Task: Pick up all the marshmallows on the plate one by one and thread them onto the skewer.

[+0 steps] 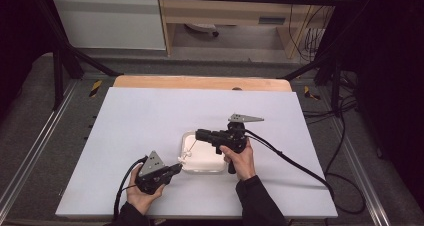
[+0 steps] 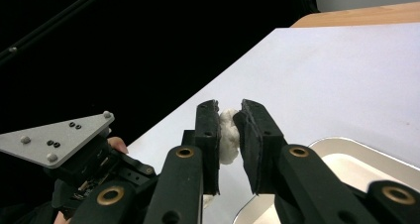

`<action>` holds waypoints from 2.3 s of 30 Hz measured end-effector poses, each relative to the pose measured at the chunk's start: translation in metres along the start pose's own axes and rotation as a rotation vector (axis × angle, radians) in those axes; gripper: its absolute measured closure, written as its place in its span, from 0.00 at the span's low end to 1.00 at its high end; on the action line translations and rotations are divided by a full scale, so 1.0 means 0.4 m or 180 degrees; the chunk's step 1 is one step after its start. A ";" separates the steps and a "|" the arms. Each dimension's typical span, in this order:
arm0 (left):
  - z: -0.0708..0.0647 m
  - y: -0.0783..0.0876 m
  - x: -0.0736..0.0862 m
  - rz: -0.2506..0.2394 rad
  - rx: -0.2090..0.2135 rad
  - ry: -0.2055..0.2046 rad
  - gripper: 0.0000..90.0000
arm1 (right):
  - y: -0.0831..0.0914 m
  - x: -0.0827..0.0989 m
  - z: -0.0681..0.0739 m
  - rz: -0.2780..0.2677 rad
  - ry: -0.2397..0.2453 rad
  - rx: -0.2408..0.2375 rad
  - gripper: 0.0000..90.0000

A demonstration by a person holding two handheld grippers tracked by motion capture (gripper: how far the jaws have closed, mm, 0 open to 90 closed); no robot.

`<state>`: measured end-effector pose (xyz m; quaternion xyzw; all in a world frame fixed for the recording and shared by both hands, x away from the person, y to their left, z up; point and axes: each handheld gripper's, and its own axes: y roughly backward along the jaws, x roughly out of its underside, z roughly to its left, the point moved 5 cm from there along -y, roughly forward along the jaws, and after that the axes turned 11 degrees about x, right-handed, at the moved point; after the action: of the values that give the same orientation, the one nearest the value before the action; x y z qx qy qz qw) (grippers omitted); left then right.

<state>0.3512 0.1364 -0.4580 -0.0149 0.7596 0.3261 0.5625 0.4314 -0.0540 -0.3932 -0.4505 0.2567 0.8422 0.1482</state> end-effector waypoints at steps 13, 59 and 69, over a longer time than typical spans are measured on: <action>-0.004 -0.006 0.002 -0.0107 -0.0026 0.0102 0.99 | -0.008 0.014 0.016 -0.0150 -0.0082 -0.0028 0.90; -0.015 -0.007 0.000 0.0105 -0.0117 0.0069 0.99 | -0.016 0.063 0.041 -0.0189 0.0181 -0.0031 0.91; -0.016 -0.007 -0.001 0.0082 -0.0076 0.0088 0.99 | -0.018 0.069 0.046 -0.0211 0.0161 -0.0076 0.91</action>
<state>0.3471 0.1310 -0.4580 -0.0164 0.7635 0.3422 0.5474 0.4072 -0.0369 -0.4098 -0.4817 0.2352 0.8281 0.1641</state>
